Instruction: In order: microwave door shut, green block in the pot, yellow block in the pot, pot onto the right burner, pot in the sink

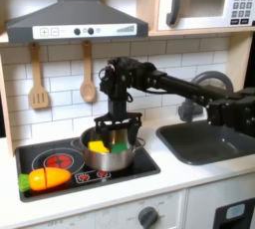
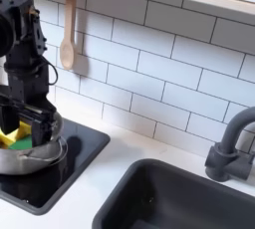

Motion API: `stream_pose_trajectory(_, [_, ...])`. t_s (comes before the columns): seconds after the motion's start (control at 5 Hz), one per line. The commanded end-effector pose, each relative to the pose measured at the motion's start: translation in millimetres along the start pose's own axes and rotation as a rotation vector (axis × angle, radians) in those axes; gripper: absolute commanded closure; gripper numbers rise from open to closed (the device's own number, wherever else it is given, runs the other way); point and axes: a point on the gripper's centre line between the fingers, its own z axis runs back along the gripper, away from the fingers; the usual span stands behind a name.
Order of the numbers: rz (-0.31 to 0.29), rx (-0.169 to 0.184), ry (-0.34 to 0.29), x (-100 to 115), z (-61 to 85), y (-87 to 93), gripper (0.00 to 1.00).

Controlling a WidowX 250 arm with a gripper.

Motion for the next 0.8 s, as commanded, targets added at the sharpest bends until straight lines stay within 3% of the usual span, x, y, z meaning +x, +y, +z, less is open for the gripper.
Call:
stream_pose_trajectory(0.0, [-0.012,-0.003,0.009,2.2,-5.3,-15.2,0.0])
stream_pose_trajectory(0.6, [-0.01,0.003,0.026,0.7,-9.9,-21.2,0.0])
